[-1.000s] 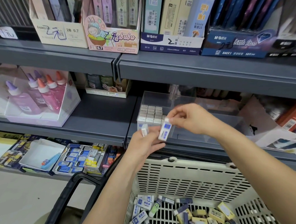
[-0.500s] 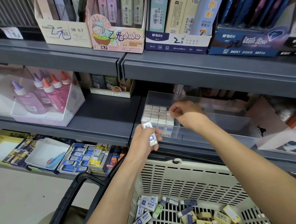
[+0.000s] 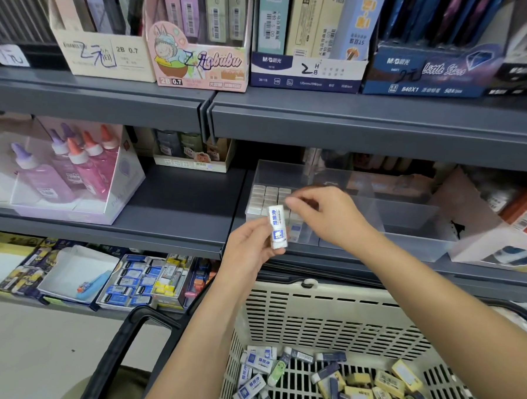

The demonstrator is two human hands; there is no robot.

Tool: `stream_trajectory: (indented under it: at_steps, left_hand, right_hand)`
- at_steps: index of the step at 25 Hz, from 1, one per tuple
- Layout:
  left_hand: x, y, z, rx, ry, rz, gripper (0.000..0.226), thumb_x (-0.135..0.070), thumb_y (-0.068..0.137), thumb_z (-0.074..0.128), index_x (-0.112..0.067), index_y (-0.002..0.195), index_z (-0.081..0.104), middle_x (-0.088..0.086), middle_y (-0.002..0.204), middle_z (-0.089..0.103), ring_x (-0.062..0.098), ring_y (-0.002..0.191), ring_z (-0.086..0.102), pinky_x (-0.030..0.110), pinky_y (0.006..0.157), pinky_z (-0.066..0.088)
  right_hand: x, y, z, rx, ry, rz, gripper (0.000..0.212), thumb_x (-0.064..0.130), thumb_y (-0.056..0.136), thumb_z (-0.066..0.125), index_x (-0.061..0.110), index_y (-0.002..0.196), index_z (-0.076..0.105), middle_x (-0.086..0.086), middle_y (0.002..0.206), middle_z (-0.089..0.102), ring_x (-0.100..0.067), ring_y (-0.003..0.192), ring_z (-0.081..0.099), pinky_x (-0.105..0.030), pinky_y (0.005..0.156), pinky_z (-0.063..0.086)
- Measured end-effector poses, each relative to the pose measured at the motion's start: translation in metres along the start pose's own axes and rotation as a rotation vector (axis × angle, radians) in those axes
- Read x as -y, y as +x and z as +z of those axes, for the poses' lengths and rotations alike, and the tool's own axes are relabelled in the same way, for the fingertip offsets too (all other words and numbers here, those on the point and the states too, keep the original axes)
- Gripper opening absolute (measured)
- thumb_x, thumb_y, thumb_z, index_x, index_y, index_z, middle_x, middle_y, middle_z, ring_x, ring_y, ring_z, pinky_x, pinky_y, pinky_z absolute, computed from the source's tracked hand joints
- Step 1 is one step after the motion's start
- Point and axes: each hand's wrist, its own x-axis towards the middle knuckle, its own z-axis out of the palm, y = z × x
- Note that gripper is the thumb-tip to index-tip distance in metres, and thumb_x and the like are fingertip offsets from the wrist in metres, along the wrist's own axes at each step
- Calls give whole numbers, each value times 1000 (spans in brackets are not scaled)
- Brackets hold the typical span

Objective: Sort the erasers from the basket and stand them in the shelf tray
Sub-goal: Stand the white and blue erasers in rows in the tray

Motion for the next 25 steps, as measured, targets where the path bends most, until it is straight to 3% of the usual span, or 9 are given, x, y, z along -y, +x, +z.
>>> stream_trajectory:
  at_steps: [2, 6, 8, 10, 15, 19, 22, 25]
  left_hand:
    - [2, -1, -1, 7, 60, -5, 22, -19, 94, 53, -19, 85, 73, 9, 87, 71, 15, 74, 65, 21, 55, 50]
    - [0, -4, -3, 49, 64, -26, 25, -42, 78, 65, -20, 75, 75, 4, 75, 69, 7, 59, 59, 17, 47, 44]
    - [-1, -4, -3, 79, -9, -21, 14, -34, 73, 70, -22, 69, 75, -1, 70, 68, 7, 61, 59, 17, 49, 45]
    - [0, -4, -3, 73, -31, 18, 10, -17, 81, 69, -21, 73, 74, -3, 69, 67, 8, 66, 60, 18, 53, 47]
    - [6, -5, 2, 34, 349, 184, 8, -12, 84, 67, -18, 88, 69, 0, 81, 69, 7, 75, 62, 19, 67, 50]
    - [5, -8, 3, -51, 420, 301, 19, -11, 83, 67, -26, 95, 67, -4, 91, 68, 3, 81, 60, 13, 75, 47]
    - [3, -2, -7, -296, 481, 323, 24, -19, 86, 64, -31, 105, 59, -4, 109, 60, 0, 95, 56, 2, 73, 42]
    - [6, 2, -12, -304, 554, 253, 39, -17, 88, 62, -28, 123, 48, -9, 123, 49, -13, 98, 47, -3, 70, 38]
  right_hand:
    - [6, -10, -2, 20, 84, -10, 17, 31, 87, 60, 28, 102, 69, 18, 82, 64, 0, 68, 54, -7, 64, 40]
    - [6, -22, -6, 59, 43, 20, 7, 29, 80, 69, 28, 85, 64, 16, 72, 57, -3, 65, 51, -17, 65, 43]
    - [3, -28, -6, 43, 67, 90, 11, 32, 78, 71, 29, 75, 61, 15, 68, 58, -1, 64, 53, -14, 63, 43]
    - [2, -33, -5, 63, 78, 122, 13, 36, 77, 72, 31, 72, 61, 15, 68, 59, -1, 65, 53, -14, 62, 42]
    - [11, -32, -13, 84, 134, 41, 22, 31, 82, 68, 28, 104, 67, 13, 83, 64, -8, 72, 57, -18, 71, 46]
    - [13, -19, -25, 107, 37, 8, 7, 26, 82, 67, 27, 87, 72, 13, 75, 68, -3, 72, 61, -18, 72, 48]
    - [0, 8, -37, -88, 108, 175, 10, 24, 82, 67, 34, 83, 68, 14, 80, 69, 1, 75, 61, -15, 78, 48]
    - [-12, 32, -34, -120, -24, 314, 14, 26, 87, 61, 29, 99, 67, 4, 106, 70, -15, 97, 63, -26, 90, 47]
